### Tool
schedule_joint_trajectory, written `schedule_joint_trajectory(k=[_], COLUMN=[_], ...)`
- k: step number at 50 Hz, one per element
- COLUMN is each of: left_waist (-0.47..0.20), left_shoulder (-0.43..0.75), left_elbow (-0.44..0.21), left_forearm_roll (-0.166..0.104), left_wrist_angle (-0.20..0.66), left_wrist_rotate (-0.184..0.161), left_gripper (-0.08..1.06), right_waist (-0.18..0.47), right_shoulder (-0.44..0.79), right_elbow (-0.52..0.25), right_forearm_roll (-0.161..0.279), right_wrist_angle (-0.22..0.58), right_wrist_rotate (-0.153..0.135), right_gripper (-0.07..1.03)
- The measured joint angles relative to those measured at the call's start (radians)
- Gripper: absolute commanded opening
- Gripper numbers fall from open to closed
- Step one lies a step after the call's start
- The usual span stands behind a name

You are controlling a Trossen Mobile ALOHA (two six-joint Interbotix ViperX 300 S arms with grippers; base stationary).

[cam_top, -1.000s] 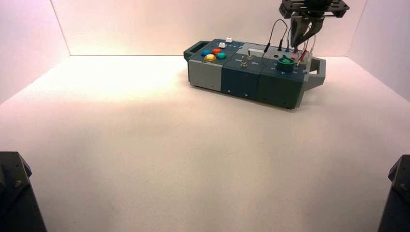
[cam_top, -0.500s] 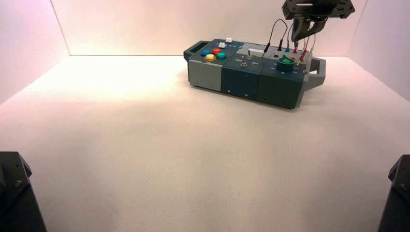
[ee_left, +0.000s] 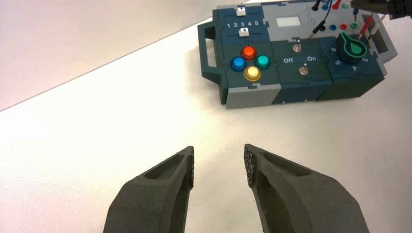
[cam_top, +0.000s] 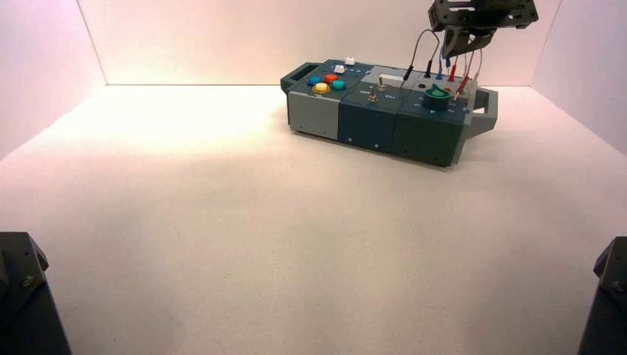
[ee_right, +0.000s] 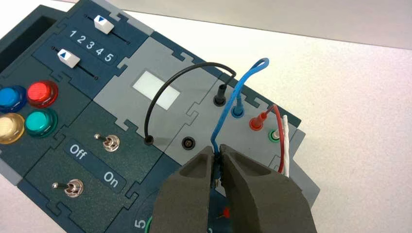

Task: Insert the blue wire.

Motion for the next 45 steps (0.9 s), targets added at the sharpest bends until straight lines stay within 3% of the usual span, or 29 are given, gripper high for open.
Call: schedule_joint_trajectory(k=[6,16,31,45], left_waist=[0.000,0.002,-0.029,-0.057], left_shoulder=[0.002,0.000,-0.017,-0.005], left_elbow=[0.005,0.017,0.048,0.054], left_forearm_roll=[0.002,0.003,-0.002,-0.002], left_wrist_angle=[-0.014,-0.049,-0.146,-0.158], left_wrist_rotate=[0.002,0.040,0.048,0.057], left_gripper=[0.55,0.55,0.55,0.55], right_waist=[0.000,0.000,0.000,0.011], right_shoulder=[0.003,0.026,0.063,0.063], right_elbow=[0.005,0.031,0.046,0.055], right_forearm_roll=[-0.002,0.000,0.000,-0.002], right_wrist_angle=[-0.025,-0.100,-0.169,-0.219], right_wrist_rotate=[0.002,0.002,0.002,0.002], right_gripper=[-0.02,-0.02,-0.02,-0.02])
